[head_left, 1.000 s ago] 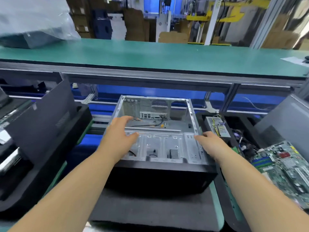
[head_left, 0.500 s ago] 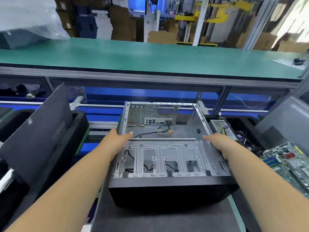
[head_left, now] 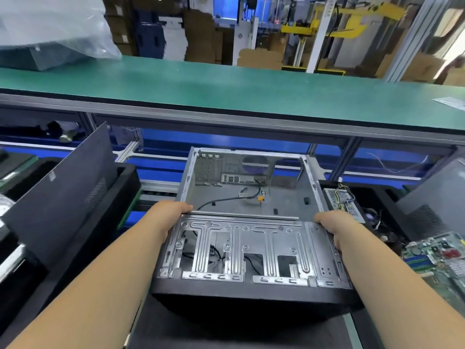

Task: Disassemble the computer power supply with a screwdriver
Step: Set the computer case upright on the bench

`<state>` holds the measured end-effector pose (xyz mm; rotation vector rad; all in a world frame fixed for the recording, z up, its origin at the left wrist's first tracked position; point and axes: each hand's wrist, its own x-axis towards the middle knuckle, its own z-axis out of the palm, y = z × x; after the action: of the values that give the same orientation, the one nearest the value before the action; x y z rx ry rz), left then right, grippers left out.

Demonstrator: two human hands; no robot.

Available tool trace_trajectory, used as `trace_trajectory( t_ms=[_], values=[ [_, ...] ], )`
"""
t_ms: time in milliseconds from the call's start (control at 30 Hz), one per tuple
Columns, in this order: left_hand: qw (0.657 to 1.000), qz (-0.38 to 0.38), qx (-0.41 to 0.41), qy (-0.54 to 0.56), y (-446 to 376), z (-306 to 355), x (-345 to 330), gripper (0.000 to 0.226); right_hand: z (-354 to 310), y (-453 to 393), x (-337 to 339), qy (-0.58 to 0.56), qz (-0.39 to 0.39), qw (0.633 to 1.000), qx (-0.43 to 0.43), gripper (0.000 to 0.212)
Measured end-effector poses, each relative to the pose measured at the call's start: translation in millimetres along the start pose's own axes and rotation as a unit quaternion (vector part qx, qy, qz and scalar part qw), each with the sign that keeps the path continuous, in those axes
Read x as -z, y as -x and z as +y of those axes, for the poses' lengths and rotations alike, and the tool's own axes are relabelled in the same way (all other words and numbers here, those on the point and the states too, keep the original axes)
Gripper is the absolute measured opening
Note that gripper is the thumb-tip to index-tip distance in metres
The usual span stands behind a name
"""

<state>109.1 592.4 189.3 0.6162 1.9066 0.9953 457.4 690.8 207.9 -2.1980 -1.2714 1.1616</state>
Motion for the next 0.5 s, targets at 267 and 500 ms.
trace_trajectory(
  t_ms=[267, 500],
  values=[
    [0.988, -0.034, -0.084, 0.121, 3, 25, 3, 0.037, -20, -7, 23, -0.142, 0.051, 0.982, 0.113, 0.019],
    [0.971, -0.028, -0.203, 0.128, -15, 42, 3, 0.039, -30, -23, 12, -0.23, 0.046, 0.949, 0.212, 0.034]
  ],
)
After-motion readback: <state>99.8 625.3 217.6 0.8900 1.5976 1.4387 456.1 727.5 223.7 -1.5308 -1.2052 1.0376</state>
